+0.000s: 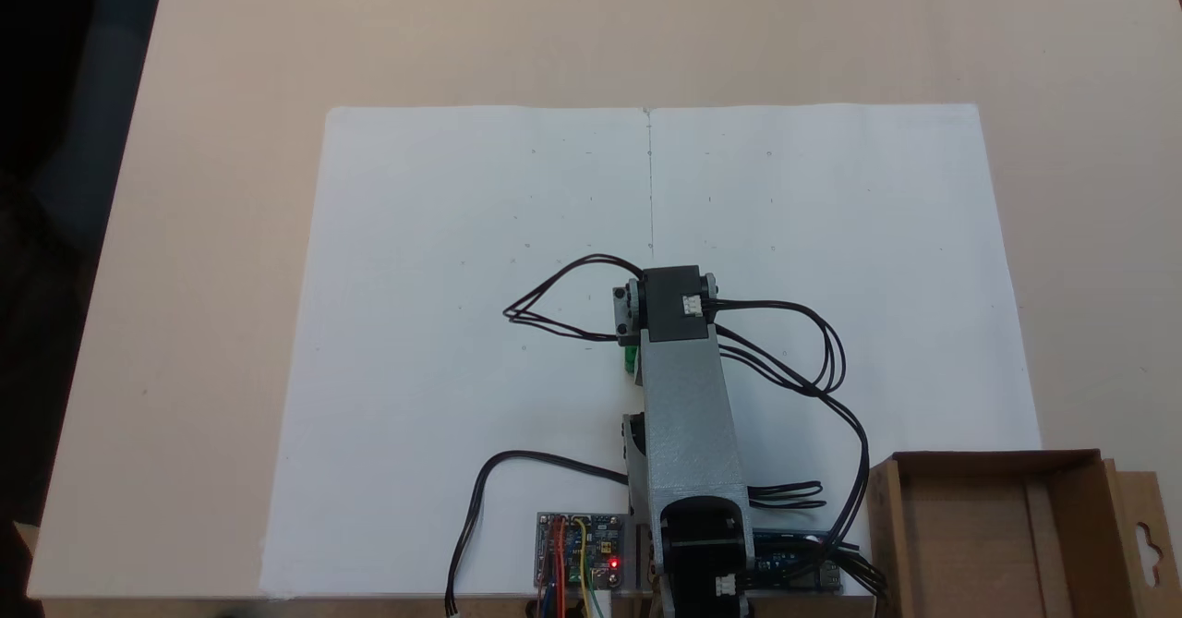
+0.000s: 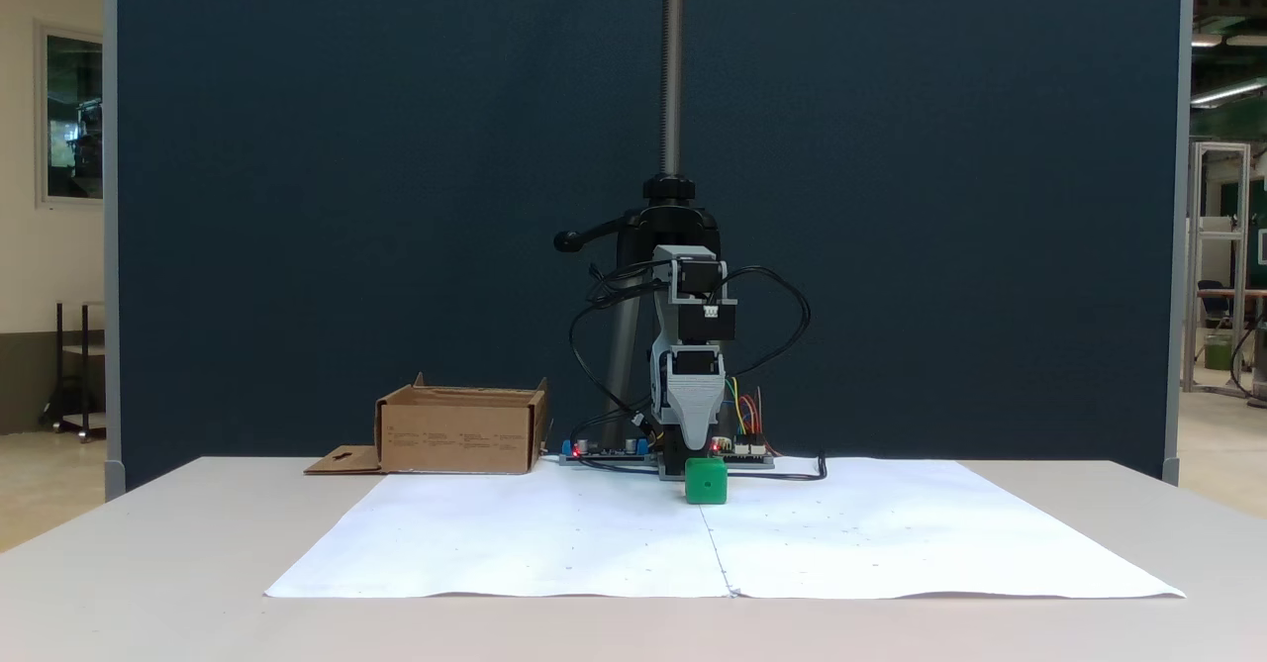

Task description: Grasp a green dice and put it in the bin.

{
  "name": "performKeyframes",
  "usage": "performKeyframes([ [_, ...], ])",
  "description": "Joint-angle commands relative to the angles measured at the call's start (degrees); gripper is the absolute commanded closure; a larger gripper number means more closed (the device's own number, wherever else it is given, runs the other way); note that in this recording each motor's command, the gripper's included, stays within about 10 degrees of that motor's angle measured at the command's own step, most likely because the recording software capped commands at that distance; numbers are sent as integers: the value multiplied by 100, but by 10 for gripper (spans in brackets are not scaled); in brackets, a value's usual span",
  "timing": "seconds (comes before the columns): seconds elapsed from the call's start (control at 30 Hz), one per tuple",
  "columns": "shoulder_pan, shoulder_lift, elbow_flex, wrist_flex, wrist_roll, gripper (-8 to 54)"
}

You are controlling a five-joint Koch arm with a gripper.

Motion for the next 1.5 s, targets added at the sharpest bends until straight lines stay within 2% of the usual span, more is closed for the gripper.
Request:
performKeyframes([
  [0.0, -141, 615, -53, -211, 105, 17],
  [0.93, -272, 431, 721, -993, 976, 25],
  [1.47, -624, 114, 817, -1310, 1081, 25],
])
